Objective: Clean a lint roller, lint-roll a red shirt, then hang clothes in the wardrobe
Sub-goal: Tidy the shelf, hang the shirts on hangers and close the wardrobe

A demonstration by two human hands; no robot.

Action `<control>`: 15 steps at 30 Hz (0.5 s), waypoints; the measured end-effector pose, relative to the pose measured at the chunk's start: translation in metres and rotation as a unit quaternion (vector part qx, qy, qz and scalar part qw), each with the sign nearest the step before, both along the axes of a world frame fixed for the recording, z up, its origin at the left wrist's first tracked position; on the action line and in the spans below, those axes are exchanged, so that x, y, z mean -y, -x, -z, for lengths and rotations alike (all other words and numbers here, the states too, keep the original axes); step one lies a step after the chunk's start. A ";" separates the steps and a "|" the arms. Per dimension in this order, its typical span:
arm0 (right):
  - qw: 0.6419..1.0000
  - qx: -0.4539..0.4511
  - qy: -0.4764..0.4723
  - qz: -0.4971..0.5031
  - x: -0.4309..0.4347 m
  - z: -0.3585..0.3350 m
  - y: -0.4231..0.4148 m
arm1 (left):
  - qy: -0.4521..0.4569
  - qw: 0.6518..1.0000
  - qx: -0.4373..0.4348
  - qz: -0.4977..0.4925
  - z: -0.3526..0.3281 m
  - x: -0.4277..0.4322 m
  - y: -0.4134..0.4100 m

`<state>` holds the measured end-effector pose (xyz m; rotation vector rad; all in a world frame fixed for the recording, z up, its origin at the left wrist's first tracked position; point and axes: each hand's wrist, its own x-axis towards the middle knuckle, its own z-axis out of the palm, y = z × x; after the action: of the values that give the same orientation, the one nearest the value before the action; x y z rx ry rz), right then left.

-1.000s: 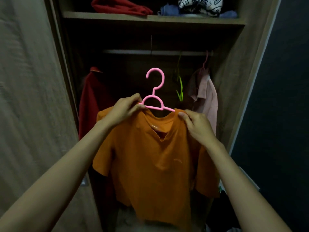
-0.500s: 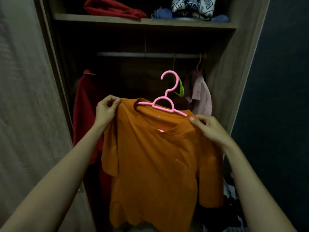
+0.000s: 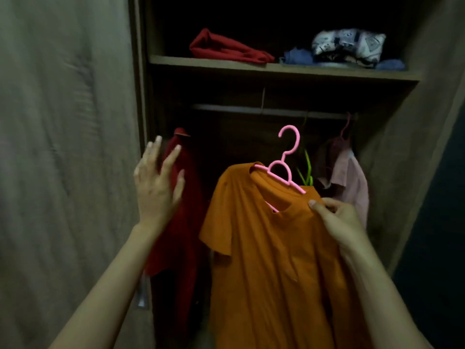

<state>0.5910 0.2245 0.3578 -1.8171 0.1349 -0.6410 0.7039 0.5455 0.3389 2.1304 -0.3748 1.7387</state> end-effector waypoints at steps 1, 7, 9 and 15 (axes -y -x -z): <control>1.000 0.002 -0.023 -0.005 -0.011 0.002 -0.008 | 0.016 1.000 -0.004 -0.013 -0.003 -0.011 -0.005; 0.995 -0.001 -0.099 -0.017 -0.060 0.003 -0.063 | 0.070 0.996 -0.052 -0.022 -0.002 -0.059 -0.043; 0.995 0.004 -0.100 -0.025 -0.074 -0.003 -0.080 | 0.063 0.997 -0.034 -0.021 -0.001 -0.064 -0.052; 0.997 0.026 -0.067 -0.010 -0.107 -0.033 -0.136 | 0.073 0.997 0.029 -0.020 0.002 -0.068 -0.070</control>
<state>0.7274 0.3314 0.3910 -1.6703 0.1207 -0.6488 0.7739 0.6132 0.3367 2.0018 -0.2154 1.7957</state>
